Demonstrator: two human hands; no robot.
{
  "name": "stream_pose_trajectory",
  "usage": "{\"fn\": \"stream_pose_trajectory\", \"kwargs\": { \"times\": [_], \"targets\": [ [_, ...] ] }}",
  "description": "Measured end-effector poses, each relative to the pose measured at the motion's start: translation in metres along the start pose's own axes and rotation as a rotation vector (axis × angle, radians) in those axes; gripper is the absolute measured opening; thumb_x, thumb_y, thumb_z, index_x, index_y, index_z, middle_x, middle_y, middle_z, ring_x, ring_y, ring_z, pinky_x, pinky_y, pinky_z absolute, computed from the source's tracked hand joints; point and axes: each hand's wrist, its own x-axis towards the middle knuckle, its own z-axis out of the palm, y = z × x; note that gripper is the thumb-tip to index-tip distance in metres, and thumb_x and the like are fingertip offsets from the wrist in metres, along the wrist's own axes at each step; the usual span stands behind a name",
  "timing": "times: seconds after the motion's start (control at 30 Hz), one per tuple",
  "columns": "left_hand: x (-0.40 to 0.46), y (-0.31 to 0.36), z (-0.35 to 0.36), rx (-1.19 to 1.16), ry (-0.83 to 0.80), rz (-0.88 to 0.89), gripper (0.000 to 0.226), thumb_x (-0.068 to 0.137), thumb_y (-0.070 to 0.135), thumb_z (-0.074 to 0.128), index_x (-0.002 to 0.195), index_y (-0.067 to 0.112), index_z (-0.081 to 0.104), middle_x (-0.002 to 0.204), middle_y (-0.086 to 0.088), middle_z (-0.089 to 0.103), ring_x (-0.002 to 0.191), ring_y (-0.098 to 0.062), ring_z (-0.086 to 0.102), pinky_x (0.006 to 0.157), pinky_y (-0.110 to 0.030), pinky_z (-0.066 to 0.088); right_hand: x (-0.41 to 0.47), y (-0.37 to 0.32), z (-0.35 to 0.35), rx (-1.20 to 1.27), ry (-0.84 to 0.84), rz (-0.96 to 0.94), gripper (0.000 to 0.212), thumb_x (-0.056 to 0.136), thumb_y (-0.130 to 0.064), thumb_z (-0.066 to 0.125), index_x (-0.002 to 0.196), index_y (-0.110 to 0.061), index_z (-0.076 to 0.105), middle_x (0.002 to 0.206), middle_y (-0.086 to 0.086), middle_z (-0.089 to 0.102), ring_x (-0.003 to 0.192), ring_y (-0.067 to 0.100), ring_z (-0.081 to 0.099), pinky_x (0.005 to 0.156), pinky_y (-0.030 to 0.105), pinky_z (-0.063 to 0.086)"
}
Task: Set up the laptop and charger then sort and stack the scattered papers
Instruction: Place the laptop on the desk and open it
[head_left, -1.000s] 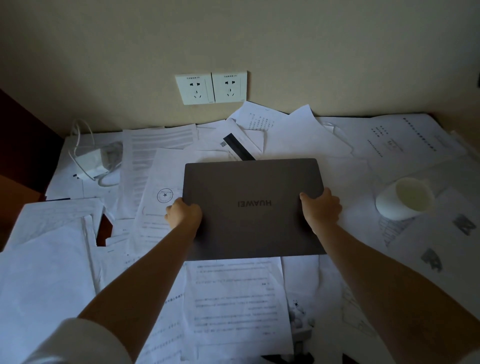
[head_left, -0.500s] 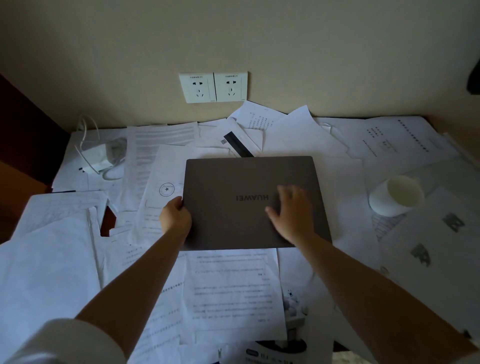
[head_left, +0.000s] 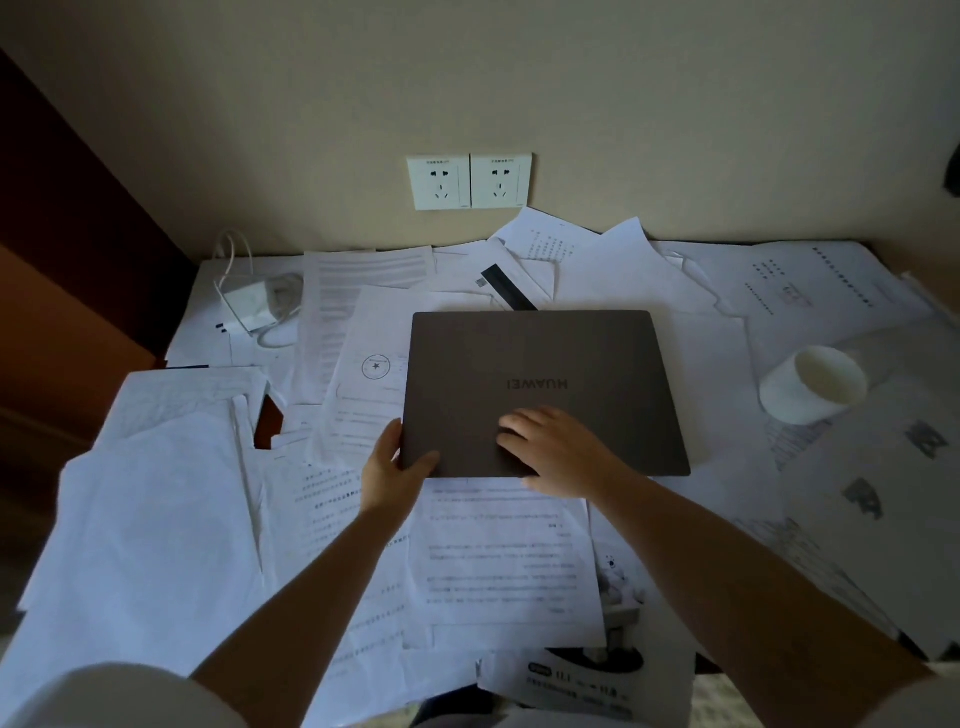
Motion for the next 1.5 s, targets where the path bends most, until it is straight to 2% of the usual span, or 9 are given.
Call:
{"fn": "stream_pose_trajectory", "kwargs": {
  "times": [0.1,0.33,0.6,0.83,0.97,1.07,1.2,1.37,1.5],
  "targets": [
    [0.0,-0.009,-0.008,0.07,-0.114,0.064,0.082,0.068,0.018,0.086,0.135,0.029,0.04,0.11,0.029,0.052,0.097,0.002,0.056,0.086,-0.018,0.052,0.003,-0.006,-0.003,-0.012,0.016,-0.038,0.047,0.076,-0.017,0.07,0.121,-0.013,0.059,0.134,0.007,0.053,0.123,0.024,0.05,0.1,0.037,0.043],
    [0.001,-0.025,-0.015,0.13,-0.237,0.117,0.135,0.062,0.008,0.088,0.151,0.024,-0.013,0.138,0.016,0.038,0.125,-0.003,0.039,0.104,-0.023,0.032,-0.005,-0.016,-0.01,0.063,0.042,-0.015,0.045,0.088,-0.005,0.055,0.133,-0.005,0.049,0.141,0.014,0.048,0.124,0.029,0.05,0.101,0.04,0.045],
    [0.004,-0.024,-0.002,0.273,0.079,0.046,0.083,0.088,0.019,0.067,0.152,0.017,0.015,0.134,-0.004,0.058,0.119,-0.027,0.057,0.096,-0.041,0.048,-0.003,-0.026,-0.015,0.028,-0.068,0.084,0.042,0.096,-0.004,0.038,0.138,-0.001,0.038,0.143,0.017,0.04,0.133,0.029,0.038,0.1,0.041,0.045],
    [0.006,-0.026,0.008,0.416,0.18,0.041,0.075,0.092,0.023,0.062,0.152,0.018,0.017,0.123,-0.011,0.064,0.102,-0.033,0.063,0.076,-0.036,0.05,-0.004,-0.021,-0.007,-0.013,0.008,0.116,0.03,0.09,-0.002,0.047,0.119,0.001,0.053,0.118,0.018,0.059,0.106,0.031,0.059,0.08,0.041,0.055],
    [0.011,-0.035,0.004,0.449,0.164,0.159,0.049,0.089,0.025,0.064,0.135,0.014,0.049,0.11,-0.013,0.067,0.094,-0.032,0.064,0.076,-0.039,0.054,-0.009,-0.018,-0.011,-0.038,0.099,0.094,0.02,0.075,-0.003,0.068,0.094,-0.003,0.064,0.081,0.011,0.067,0.066,0.022,0.066,0.051,0.032,0.056],
    [0.019,-0.041,-0.004,0.581,0.066,0.318,0.035,0.09,0.026,0.063,0.119,0.007,0.063,0.114,-0.015,0.064,0.106,-0.031,0.056,0.088,-0.039,0.048,-0.009,-0.016,-0.02,-0.082,0.139,0.053,0.02,0.08,-0.005,0.068,0.099,-0.002,0.062,0.078,0.011,0.066,0.062,0.02,0.064,0.05,0.03,0.056],
    [0.029,-0.03,-0.017,0.73,-0.055,0.406,0.057,0.088,0.035,0.064,0.138,0.013,0.047,0.136,-0.008,0.05,0.121,-0.029,0.045,0.094,-0.041,0.046,-0.012,-0.011,-0.037,-0.122,0.224,0.012,0.028,0.086,-0.007,0.062,0.113,0.001,0.057,0.088,0.015,0.067,0.074,0.025,0.068,0.06,0.034,0.059],
    [0.039,-0.016,-0.026,0.853,-0.153,0.416,0.098,0.078,0.049,0.071,0.153,0.024,0.014,0.159,-0.005,0.018,0.139,-0.028,0.028,0.107,-0.045,0.039,-0.013,0.009,-0.068,-0.208,0.492,0.069,0.054,0.068,-0.009,0.081,0.116,0.0,0.059,0.067,0.01,0.064,0.049,0.016,0.06,0.043,0.026,0.053],
    [0.05,-0.002,-0.025,1.061,-0.232,0.466,0.117,0.071,0.054,0.074,0.153,0.024,-0.003,0.161,-0.003,0.001,0.147,-0.027,0.009,0.113,-0.048,0.03,-0.005,0.025,-0.086,-0.178,0.648,0.157,0.036,0.06,-0.006,0.085,0.092,-0.002,0.069,0.069,0.01,0.065,0.051,0.017,0.061,0.044,0.027,0.053]
  ]
}}
